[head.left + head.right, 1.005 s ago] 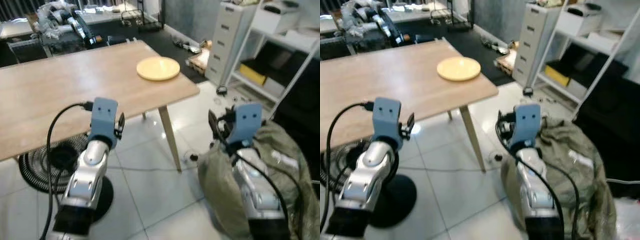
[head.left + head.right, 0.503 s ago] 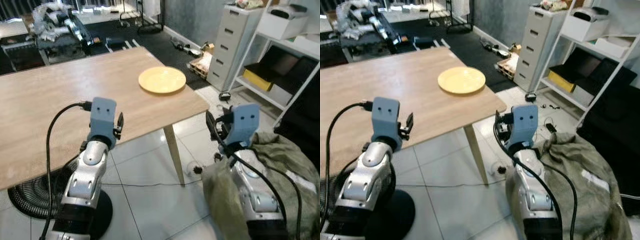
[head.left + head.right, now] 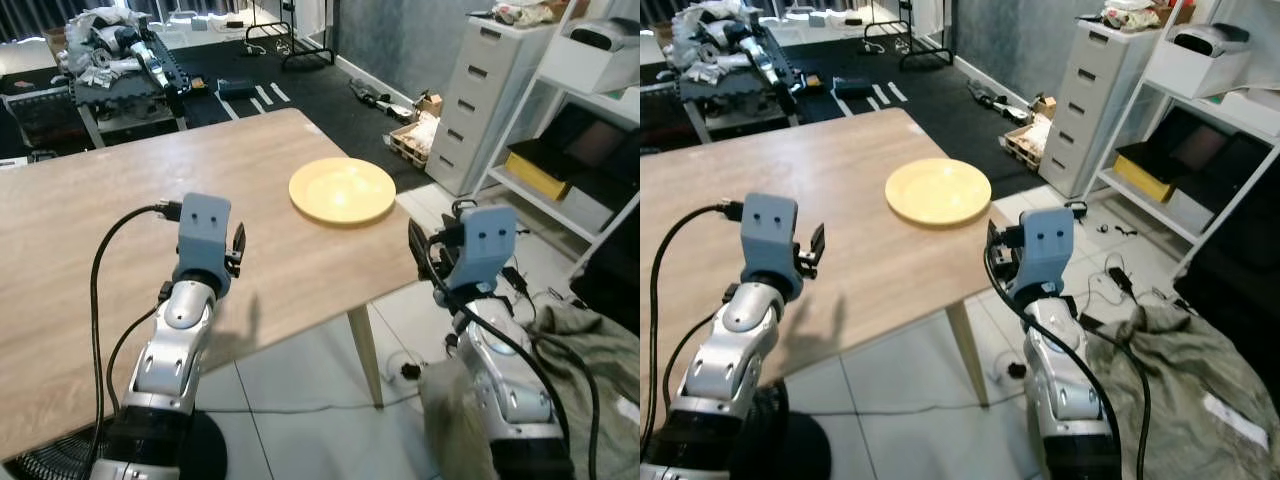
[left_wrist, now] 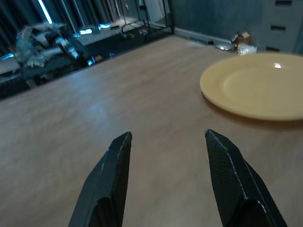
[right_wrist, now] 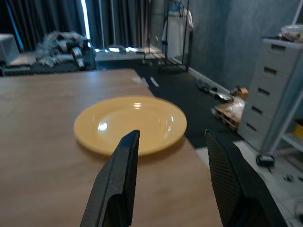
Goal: Setting the table
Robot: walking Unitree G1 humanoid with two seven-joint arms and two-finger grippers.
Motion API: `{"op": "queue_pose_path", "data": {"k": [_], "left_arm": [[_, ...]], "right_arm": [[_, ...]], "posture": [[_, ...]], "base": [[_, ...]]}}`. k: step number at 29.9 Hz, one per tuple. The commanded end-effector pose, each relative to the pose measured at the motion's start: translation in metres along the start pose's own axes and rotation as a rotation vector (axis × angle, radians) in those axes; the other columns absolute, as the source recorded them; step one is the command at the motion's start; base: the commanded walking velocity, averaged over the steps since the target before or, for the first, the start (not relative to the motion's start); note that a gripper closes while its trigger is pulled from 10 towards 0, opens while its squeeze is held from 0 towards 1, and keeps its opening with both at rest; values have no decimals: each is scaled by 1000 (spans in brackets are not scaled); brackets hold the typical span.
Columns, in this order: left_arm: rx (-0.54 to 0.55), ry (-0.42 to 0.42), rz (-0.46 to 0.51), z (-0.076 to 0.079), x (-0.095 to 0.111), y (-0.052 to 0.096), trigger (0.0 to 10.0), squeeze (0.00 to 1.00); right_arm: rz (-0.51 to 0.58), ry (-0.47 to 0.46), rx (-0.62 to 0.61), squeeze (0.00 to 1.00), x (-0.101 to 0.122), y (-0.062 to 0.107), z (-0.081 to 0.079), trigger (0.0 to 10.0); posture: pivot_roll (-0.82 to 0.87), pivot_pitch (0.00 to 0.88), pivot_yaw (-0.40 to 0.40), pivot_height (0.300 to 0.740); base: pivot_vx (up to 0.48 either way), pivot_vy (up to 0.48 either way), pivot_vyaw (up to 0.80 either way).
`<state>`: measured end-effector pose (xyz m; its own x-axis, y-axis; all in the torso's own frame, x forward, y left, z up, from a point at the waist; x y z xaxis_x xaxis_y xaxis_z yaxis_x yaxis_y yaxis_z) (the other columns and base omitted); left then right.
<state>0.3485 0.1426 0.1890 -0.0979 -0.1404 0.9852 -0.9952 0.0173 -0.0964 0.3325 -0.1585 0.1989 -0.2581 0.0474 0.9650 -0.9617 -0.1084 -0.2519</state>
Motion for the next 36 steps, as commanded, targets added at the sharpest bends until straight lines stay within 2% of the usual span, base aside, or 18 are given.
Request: {"op": "queue_pose_path", "data": {"k": [1,12,16,19,20,25,30,35,36], "left_arm": [[-6,-5,-14,0,-3,0,10000,0],[-28,4,-18,3,-4,-1,10000,0],[-119,-28,9,12,0,1,10000,0],[-138,-34,16,14,1,1,10000,0],[-186,-36,30,18,3,3,10000,0],[-274,-45,41,22,5,6,10000,0],[-330,-56,32,22,3,7,10000,0],[-340,-51,23,18,2,7,10000,0],[-342,-39,4,13,0,6,10000,0]], "right_arm": [[-11,-11,-10,0,-3,2,3,10000],[-10,-7,-20,0,-4,2,4,10000],[-12,-6,-22,0,-4,2,5,10000],[-12,-5,-22,0,-4,2,5,10000],[-13,-5,-23,0,-4,1,5,10000],[-22,2,-29,0,-6,1,5,10000],[-77,34,-69,0,-15,1,10,10000],[-110,78,-27,0,-21,-2,2,10000],[-129,91,-8,0,-24,-6,-5,10000]], "posture": [[-19,0,104,740],[-19,0,108,740],[-18,0,107,740],[-18,0,107,740],[-17,0,107,740],[-15,0,107,740],[-13,0,104,740],[-13,0,103,740],[-4,0,96,740]], "base": [[480,0,0],[469,0,0],[0,0,0],[0,0,0],[0,0,0],[0,0,0],[0,0,0],[0,0,0],[0,0,0]]}}
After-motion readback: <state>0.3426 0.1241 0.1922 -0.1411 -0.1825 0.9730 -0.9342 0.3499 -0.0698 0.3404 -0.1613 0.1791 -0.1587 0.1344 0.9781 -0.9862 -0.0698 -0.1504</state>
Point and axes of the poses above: a point about 5 cm out from each wrist's last joint towards the gripper, its own y axis pointing back from the gripper into the wrist, its own x axis along the axis of the wrist's last joint, z = x × y, the point moved 1 cm from there along -y, pointing out of the wrist towards the gripper
